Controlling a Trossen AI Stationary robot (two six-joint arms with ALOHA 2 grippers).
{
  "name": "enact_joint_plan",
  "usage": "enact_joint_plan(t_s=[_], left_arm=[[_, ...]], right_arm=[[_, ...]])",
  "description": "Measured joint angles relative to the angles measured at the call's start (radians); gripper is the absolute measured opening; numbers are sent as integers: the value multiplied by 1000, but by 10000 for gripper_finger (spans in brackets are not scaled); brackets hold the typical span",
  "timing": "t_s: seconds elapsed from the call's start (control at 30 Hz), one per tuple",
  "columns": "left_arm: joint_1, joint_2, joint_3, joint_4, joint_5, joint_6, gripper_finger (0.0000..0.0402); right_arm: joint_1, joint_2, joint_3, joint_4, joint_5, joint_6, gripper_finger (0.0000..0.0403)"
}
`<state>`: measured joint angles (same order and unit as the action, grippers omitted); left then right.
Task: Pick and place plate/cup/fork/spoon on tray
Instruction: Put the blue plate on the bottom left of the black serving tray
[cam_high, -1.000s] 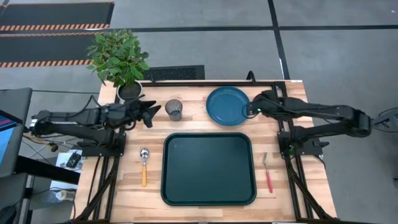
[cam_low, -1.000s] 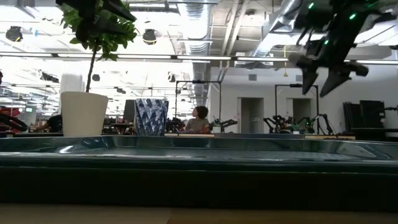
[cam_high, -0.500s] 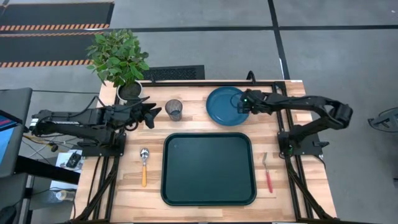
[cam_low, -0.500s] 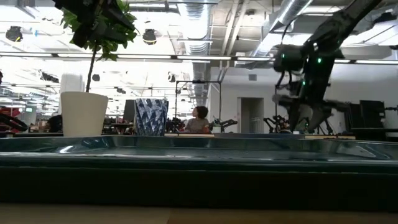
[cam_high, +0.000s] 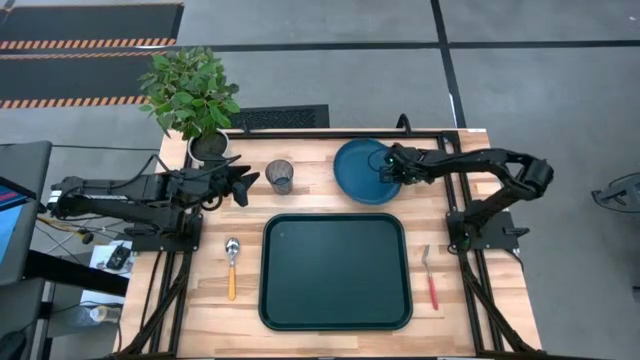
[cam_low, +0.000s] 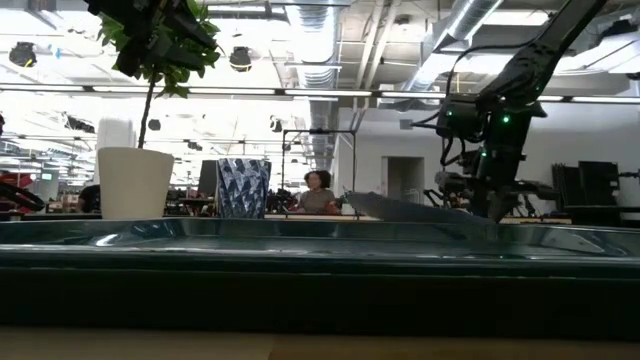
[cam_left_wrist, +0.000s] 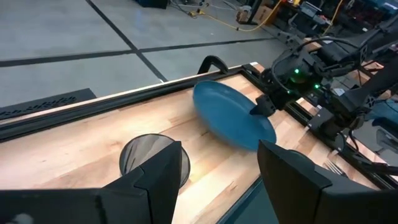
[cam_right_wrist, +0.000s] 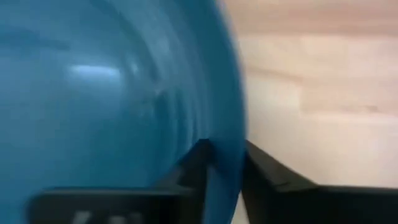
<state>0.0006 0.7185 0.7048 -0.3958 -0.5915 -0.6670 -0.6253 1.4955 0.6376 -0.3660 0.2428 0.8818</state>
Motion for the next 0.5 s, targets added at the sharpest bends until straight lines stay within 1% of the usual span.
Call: enact_joint_plan(t_s=[0.07, 0.1, 0.27, 0.37, 0.5], left_arm=[[0, 0, 0, 0, 0, 1, 197], [0, 0, 0, 0, -2, 5, 197], [0, 0, 0, -9, -25, 11, 197], [0, 0, 0, -10, -26, 11, 197], [0, 0, 0, -14, -31, 11, 197]], right_arm=[[-3, -8, 1, 21, 4, -16, 29], [-6, -17, 1, 31, 1, -26, 17], [-30, -100, -4, 60, -21, -52, 12], [-36, -187, -5, 56, -31, -85, 7], [-3, -309, -5, 33, -47, -93, 7]])
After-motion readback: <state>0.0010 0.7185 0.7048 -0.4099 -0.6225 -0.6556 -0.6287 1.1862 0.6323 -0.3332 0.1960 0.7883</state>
